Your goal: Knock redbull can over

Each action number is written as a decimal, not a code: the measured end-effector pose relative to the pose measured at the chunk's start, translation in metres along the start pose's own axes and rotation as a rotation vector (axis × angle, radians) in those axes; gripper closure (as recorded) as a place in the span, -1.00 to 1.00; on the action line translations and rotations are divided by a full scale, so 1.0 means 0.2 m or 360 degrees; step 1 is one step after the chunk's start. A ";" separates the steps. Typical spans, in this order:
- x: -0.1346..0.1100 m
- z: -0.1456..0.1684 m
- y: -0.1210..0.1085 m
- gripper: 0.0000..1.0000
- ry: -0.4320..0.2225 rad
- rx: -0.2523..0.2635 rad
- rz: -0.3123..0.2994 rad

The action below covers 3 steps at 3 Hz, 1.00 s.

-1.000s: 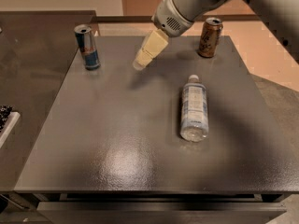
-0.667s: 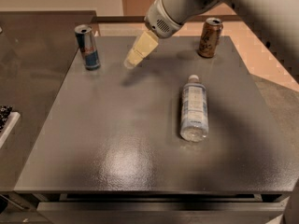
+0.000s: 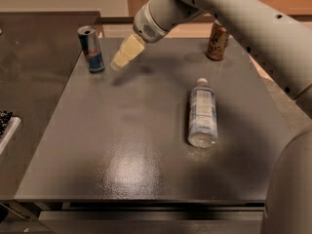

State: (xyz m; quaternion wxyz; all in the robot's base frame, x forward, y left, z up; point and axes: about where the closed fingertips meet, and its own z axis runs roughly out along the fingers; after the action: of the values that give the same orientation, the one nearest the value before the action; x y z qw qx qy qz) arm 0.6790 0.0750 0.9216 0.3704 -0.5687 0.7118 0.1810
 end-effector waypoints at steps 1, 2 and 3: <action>-0.07 0.13 0.01 -1.00 -0.0050 -0.0037 -0.0004; -0.13 0.25 0.02 -1.00 -0.0093 -0.0070 0.0002; -0.18 0.36 0.01 -1.00 -0.0123 -0.0096 0.0007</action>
Offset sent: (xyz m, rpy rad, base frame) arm 0.0252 0.0761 -0.0198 0.0942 0.0184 0.0541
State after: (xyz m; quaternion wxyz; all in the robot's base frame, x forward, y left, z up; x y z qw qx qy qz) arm 0.7026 0.1484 0.9006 0.3799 -0.5706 0.6924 0.2252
